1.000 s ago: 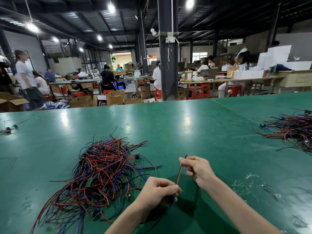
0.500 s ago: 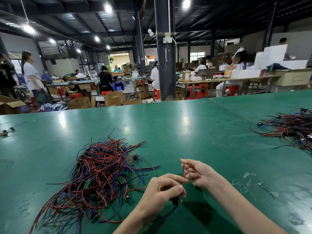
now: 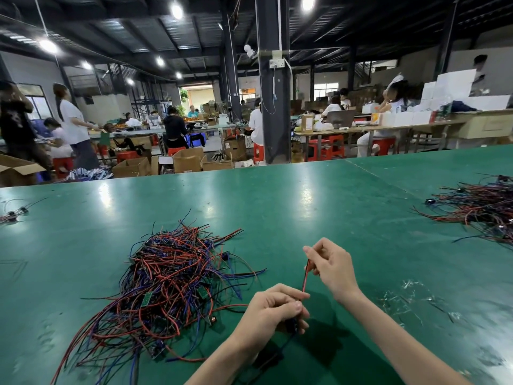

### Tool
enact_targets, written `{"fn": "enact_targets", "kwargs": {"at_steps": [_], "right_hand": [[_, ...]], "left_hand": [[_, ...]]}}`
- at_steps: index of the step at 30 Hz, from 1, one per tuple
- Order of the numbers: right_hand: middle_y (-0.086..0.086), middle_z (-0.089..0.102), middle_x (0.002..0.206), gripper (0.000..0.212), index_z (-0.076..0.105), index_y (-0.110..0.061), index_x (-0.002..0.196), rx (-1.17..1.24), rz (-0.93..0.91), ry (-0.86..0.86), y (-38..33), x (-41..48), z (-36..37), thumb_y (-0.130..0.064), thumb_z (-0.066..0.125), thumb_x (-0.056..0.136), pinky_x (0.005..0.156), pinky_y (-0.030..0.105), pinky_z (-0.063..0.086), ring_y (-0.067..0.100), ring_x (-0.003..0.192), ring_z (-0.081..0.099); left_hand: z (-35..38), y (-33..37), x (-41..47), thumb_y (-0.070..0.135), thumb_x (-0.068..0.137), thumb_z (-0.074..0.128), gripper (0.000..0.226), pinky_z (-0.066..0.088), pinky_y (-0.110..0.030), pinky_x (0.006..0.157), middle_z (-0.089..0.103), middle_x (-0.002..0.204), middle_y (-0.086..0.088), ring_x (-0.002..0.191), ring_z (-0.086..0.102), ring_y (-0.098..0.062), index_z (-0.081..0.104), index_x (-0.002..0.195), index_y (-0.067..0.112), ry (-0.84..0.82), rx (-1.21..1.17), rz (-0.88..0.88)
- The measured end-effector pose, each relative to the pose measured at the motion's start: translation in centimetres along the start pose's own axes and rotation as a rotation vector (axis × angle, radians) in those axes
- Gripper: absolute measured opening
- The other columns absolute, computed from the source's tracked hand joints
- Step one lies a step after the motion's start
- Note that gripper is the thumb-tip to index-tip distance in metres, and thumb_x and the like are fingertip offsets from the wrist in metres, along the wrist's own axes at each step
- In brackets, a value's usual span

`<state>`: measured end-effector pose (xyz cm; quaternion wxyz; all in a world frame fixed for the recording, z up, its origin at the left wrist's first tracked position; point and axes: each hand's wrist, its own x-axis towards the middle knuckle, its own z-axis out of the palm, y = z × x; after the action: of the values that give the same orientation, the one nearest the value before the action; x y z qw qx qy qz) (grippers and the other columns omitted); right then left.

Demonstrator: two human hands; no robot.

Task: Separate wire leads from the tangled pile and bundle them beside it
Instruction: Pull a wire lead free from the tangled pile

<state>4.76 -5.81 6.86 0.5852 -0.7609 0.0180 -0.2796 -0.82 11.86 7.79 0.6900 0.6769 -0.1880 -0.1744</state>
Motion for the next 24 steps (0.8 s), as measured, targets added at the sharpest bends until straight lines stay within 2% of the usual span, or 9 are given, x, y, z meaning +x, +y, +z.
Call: {"fn": "enact_targets", "kwargs": {"at_steps": [3,5,8,10,12,14,17,21,24], "right_hand": [[-0.001,0.044,0.047,0.03,0.049,-0.006,0.065,-0.574,-0.553,0.032,0.6,-0.5,0.0,-0.013,0.07,0.085,0.042,0.033,0.035,0.022,0.042,0.039],[0.002,0.045,0.048,0.03,0.049,-0.005,0.065,-0.639,-0.628,0.02,0.9,-0.5,0.0,-0.011,0.073,0.083,0.038,0.032,0.035,0.025,0.042,0.039],[0.0,0.04,0.047,0.03,0.049,-0.004,0.066,-0.485,-0.483,0.058,0.9,-0.1,-0.2,-0.012,0.07,0.085,0.043,0.035,0.036,0.025,0.041,0.035],[0.004,0.05,0.048,0.029,0.049,-0.004,0.067,-0.31,-0.326,0.048,0.8,0.2,-0.4,-0.014,0.067,0.087,0.045,0.032,0.037,0.021,0.038,0.042],[0.012,0.061,0.054,0.028,0.049,-0.005,0.067,-0.027,-0.083,-0.009,0.3,0.4,-0.3,-0.012,0.065,0.089,0.04,0.025,0.037,0.015,0.035,0.045],[0.017,0.063,0.057,0.029,0.048,-0.005,0.065,0.315,0.201,-0.035,-0.3,0.6,-0.1,-0.009,0.064,0.089,0.034,0.017,0.027,0.009,0.032,0.035],[0.015,0.062,0.055,0.032,0.046,-0.006,0.062,0.584,0.481,-0.063,-0.5,0.7,-0.1,-0.007,0.064,0.088,0.031,0.014,0.019,0.006,0.032,0.028],[0.013,0.065,0.055,0.029,0.048,-0.005,0.065,0.497,0.469,-0.062,-0.3,0.4,0.2,-0.012,0.066,0.087,0.032,0.015,0.02,0.007,0.032,0.03],[0.012,0.068,0.064,0.03,0.058,-0.005,0.076,0.447,0.445,-0.073,-0.8,0.3,0.3,-0.032,0.065,0.087,0.033,0.017,0.026,0.01,0.034,0.04]], "left_hand": [[0.2,0.0,-0.2,-0.002,0.089,0.058,0.026,0.053,-0.027,0.061,0.068,0.097,0.007,0.06,0.065,-0.017,0.072,0.068,0.003,-0.002,0.015,0.003],[0.0,0.0,-0.3,-0.002,0.089,0.057,0.025,0.053,-0.028,0.06,0.068,0.102,0.006,0.06,0.065,-0.018,0.072,0.068,0.001,0.026,0.026,0.005],[-0.2,-0.1,-0.2,-0.003,0.089,0.057,0.022,0.053,-0.029,0.059,0.063,0.117,0.005,0.067,0.065,-0.018,0.071,0.072,-0.006,0.077,0.055,0.004],[-0.2,-0.2,-0.1,-0.003,0.088,0.059,0.021,0.053,-0.029,0.058,0.058,0.122,0.003,0.072,0.066,-0.016,0.07,0.072,-0.01,0.106,0.069,-0.032],[0.0,-0.3,-0.1,-0.004,0.088,0.058,0.023,0.053,-0.03,0.053,0.058,0.114,-0.005,0.06,0.062,-0.018,0.068,0.067,-0.008,0.122,0.006,-0.12],[0.2,-0.1,0.0,-0.005,0.087,0.057,0.025,0.053,-0.03,0.049,0.062,0.094,-0.016,0.048,0.056,-0.017,0.065,0.063,-0.005,0.109,-0.086,-0.219],[0.1,0.1,0.2,-0.006,0.085,0.057,0.027,0.054,-0.03,0.049,0.067,0.076,-0.014,0.044,0.054,-0.018,0.065,0.06,-0.005,0.064,-0.147,-0.279],[0.0,0.1,0.1,-0.006,0.085,0.057,0.028,0.055,-0.031,0.052,0.069,0.076,-0.012,0.045,0.054,-0.018,0.067,0.059,-0.004,0.049,-0.194,-0.282],[-0.6,0.4,0.2,-0.003,0.085,0.061,0.023,0.056,-0.031,0.054,0.068,0.077,-0.014,0.049,0.057,-0.018,0.07,0.064,-0.004,0.122,-0.215,-0.253]]}}
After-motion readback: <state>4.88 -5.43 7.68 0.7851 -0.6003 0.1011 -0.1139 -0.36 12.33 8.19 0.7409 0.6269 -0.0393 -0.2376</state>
